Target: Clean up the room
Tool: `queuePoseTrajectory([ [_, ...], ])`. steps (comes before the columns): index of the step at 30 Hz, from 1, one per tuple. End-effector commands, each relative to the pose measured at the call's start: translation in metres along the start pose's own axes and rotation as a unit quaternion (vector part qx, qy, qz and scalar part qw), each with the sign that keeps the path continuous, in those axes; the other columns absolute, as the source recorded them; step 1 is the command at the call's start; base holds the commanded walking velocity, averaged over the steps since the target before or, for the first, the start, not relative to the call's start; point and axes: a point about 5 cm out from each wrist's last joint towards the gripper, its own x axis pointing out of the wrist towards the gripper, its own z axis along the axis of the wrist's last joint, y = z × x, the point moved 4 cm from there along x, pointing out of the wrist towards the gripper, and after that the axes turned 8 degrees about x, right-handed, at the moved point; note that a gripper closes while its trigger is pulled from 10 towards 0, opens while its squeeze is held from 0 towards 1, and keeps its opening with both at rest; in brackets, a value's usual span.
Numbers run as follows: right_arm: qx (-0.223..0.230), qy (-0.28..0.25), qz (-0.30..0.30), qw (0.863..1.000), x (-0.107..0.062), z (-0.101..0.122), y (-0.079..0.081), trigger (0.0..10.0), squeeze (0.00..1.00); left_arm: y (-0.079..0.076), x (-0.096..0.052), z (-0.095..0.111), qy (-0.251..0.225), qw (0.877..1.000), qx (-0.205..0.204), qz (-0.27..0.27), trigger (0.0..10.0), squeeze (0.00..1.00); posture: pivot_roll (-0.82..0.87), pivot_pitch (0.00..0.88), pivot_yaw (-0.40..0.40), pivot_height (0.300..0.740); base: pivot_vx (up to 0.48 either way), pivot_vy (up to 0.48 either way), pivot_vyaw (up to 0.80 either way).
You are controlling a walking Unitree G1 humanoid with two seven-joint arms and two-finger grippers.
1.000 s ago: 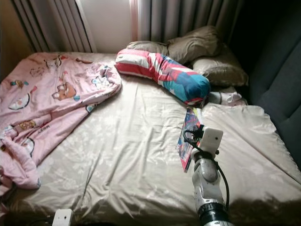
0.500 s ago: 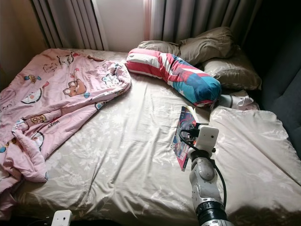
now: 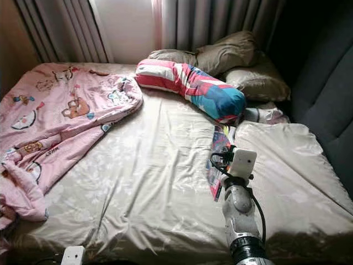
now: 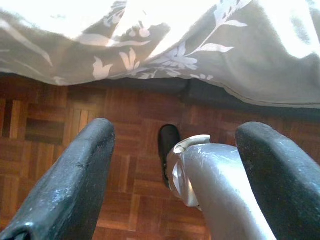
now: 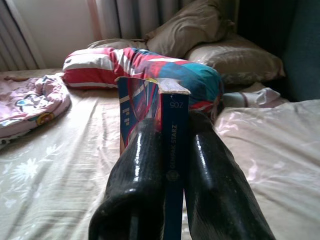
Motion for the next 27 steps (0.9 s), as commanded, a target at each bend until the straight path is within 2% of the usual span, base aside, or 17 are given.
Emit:
queuePoseTrajectory([
  [1, 0.0, -0.023, 0.01, 1.0, 0.0046, 0.0115, 0.0065, 10.0, 0.0, -0.0035, -0.0002, -0.003, 0.007, 1.0, 0.009, -0.005, 10.0, 0.0, -0.05, 0.004, -0.015, 0.74, 0.0, 0.0, 0.0],
  [20, 0.001, -0.025, 0.005, 1.0, 0.0049, 0.0123, 0.0045, 10.0, 0.0, -0.0047, 0.0001, -0.0001, -0.001, 1.0, 0.011, -0.007, 10.0, 0.0, -0.05, 0.022, -0.017, 0.74, 0.242, 0.0, 0.0],
  [27, 0.001, -0.024, 0.005, 1.0, 0.0044, 0.0115, 0.0049, 10.0, 0.0, -0.0035, -0.0001, -0.0008, 0.0, 1.0, 0.013, -0.005, 10.0, 0.0, -0.05, 0.028, -0.018, 0.74, 0.0, 0.0, 0.0],
])
